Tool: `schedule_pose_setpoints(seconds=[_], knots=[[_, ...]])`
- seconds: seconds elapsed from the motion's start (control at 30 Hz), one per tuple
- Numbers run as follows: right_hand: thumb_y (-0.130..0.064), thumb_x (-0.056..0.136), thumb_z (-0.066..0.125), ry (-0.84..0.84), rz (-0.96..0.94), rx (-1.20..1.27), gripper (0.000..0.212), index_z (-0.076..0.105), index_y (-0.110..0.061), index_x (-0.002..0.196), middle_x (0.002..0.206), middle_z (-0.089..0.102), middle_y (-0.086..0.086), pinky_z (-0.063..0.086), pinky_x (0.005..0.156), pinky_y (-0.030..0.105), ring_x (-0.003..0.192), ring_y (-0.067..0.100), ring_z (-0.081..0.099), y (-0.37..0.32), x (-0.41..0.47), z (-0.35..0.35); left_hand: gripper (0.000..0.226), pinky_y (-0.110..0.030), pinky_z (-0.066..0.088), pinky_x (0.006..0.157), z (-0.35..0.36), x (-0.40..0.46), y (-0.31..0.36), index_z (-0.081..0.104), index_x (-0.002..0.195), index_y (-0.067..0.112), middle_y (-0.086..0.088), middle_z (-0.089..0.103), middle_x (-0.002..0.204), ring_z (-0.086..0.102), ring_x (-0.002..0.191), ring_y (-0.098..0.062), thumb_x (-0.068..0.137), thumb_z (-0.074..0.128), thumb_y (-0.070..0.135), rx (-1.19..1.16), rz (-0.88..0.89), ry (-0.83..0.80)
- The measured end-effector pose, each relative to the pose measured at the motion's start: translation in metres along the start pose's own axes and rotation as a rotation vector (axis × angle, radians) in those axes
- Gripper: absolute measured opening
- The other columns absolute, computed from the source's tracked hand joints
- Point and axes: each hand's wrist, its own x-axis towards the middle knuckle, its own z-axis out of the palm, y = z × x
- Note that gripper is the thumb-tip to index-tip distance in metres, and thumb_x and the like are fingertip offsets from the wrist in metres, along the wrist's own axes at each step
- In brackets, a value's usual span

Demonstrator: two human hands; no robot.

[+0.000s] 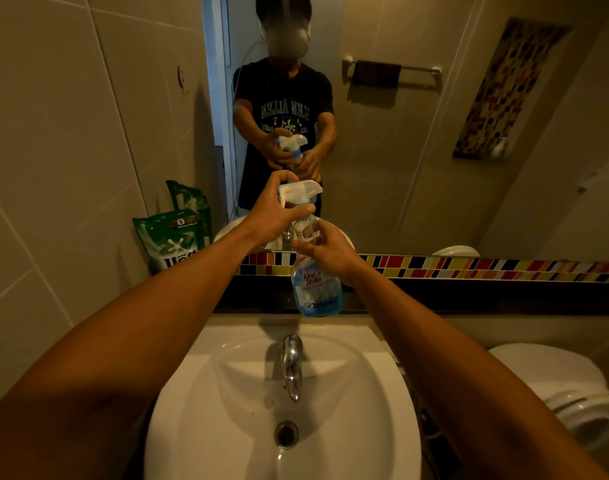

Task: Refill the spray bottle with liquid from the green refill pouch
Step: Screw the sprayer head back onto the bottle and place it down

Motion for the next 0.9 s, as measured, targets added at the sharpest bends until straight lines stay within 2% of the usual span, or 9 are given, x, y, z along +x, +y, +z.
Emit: schedule_pose_setpoints(seconds=[0.1,0.23,0.37,0.5,0.6,0.9], knots=[[-0.023,0.097,0.071,-0.006,0.000,0.023,0.027,0.054,-0.020,0.119,0.098,0.066,-0.009,0.051,0.063,0.017,0.085,0.006,0.066,-0.0016,0.0012,0.0006,0.058,-0.025,0.057,0.072,-0.0035,0.0019,-0.0016,0.046,0.127,0.024,-0.011,0.053,0.127,0.064,0.104,-0.027,0.081,0.079,0.011,-0.024,-0.019,-0.003],[-0.023,0.096,0.072,-0.005,0.019,0.055,0.020,0.053,-0.029,0.101,0.099,0.068,-0.004,0.055,0.073,0.027,0.092,0.017,0.069,0.0007,0.0036,0.0006,0.054,-0.023,0.057,0.070,-0.0088,0.0029,-0.0008,0.047,0.126,0.028,-0.011,0.054,0.123,0.064,0.100,-0.025,0.085,0.073,0.004,-0.026,-0.049,-0.049],[-0.021,0.097,0.071,-0.005,0.024,0.064,0.022,0.053,-0.022,0.110,0.098,0.067,-0.006,0.050,0.064,0.020,0.085,0.009,0.067,-0.0003,0.0033,0.0007,0.056,-0.025,0.056,0.071,-0.0071,0.0026,-0.0011,0.045,0.128,0.025,-0.012,0.054,0.125,0.065,0.102,-0.026,0.084,0.075,0.008,-0.074,-0.066,-0.049],[-0.022,0.097,0.071,-0.014,0.015,0.050,0.030,0.052,-0.020,0.121,0.103,0.066,-0.005,0.052,0.069,0.023,0.092,0.011,0.067,-0.0022,0.0056,0.0018,0.062,-0.023,0.057,0.069,-0.0036,0.0014,0.0023,0.043,0.131,0.017,-0.007,0.055,0.121,0.065,0.100,-0.020,0.081,0.080,0.011,-0.082,-0.039,0.001],[-0.023,0.097,0.071,-0.013,0.009,0.045,0.029,0.052,-0.021,0.119,0.103,0.067,-0.005,0.052,0.069,0.024,0.092,0.010,0.067,-0.0020,0.0081,0.0018,0.062,-0.024,0.057,0.072,-0.0031,0.0031,0.0003,0.044,0.130,0.018,-0.009,0.054,0.126,0.064,0.106,-0.023,0.080,0.080,0.010,-0.045,-0.008,0.024],[-0.022,0.097,0.072,0.002,0.031,0.067,0.025,0.053,-0.020,0.112,0.098,0.067,-0.004,0.051,0.067,0.022,0.086,0.008,0.066,0.0033,0.0099,-0.0001,0.057,-0.030,0.059,0.074,-0.0062,0.0061,-0.0038,0.046,0.129,0.025,-0.016,0.057,0.125,0.068,0.102,-0.031,0.084,0.075,0.006,-0.040,-0.055,-0.015]])
